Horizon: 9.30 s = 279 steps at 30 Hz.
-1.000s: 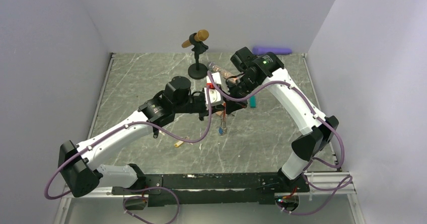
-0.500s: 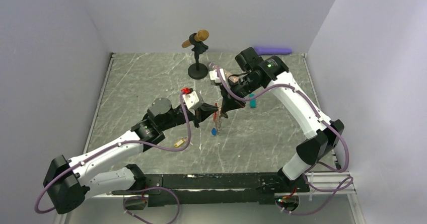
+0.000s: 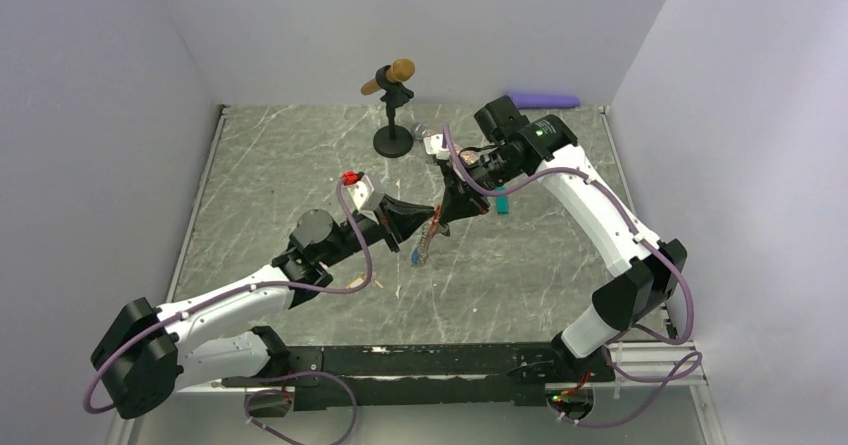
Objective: Put the keys on the keyring
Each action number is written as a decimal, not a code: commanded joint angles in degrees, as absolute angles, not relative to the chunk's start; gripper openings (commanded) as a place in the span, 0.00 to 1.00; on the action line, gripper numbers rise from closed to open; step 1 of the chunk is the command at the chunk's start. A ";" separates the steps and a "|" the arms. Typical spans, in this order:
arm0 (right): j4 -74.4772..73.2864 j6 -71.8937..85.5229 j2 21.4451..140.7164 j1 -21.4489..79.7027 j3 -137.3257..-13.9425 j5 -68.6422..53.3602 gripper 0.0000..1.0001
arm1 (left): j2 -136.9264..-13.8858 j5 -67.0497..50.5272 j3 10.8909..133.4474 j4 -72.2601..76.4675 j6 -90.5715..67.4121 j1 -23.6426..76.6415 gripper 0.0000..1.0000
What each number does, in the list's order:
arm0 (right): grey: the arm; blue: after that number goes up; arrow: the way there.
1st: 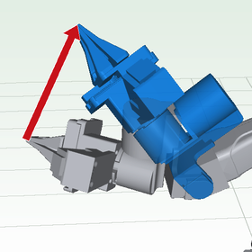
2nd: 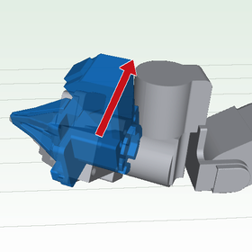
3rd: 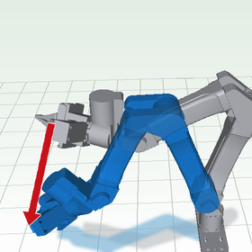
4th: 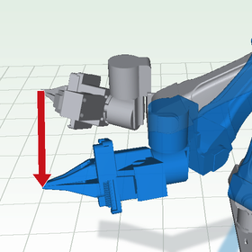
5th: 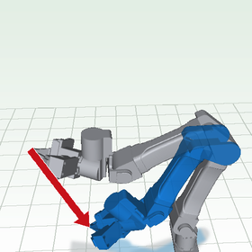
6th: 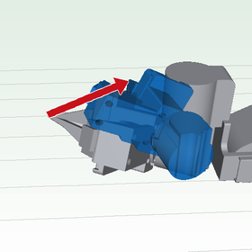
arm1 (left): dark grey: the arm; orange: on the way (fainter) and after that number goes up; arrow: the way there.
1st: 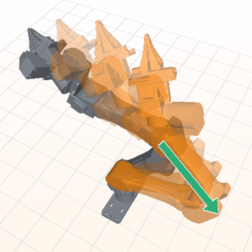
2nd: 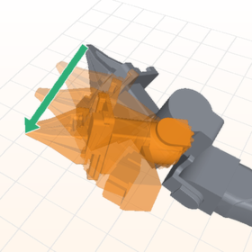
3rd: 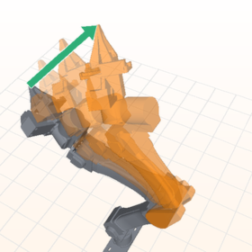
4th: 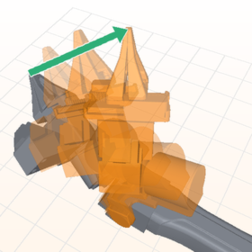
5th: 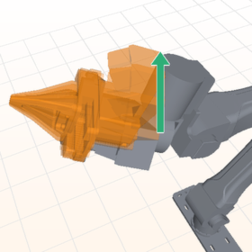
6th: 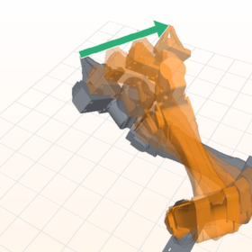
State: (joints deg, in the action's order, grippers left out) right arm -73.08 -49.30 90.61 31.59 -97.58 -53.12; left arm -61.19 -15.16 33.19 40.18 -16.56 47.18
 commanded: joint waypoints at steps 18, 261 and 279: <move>-67.66 -45.89 87.85 30.98 -95.89 -60.62 0.18 | -63.13 -7.06 31.56 59.02 -22.81 47.70 0.00; -59.80 -41.62 86.85 26.32 -92.22 -67.95 0.03 | -73.91 -31.73 34.16 70.92 -35.40 38.03 0.00; -70.26 -48.05 89.28 26.38 -97.50 -62.61 0.00 | -68.43 -50.95 41.57 41.29 -19.84 33.99 0.51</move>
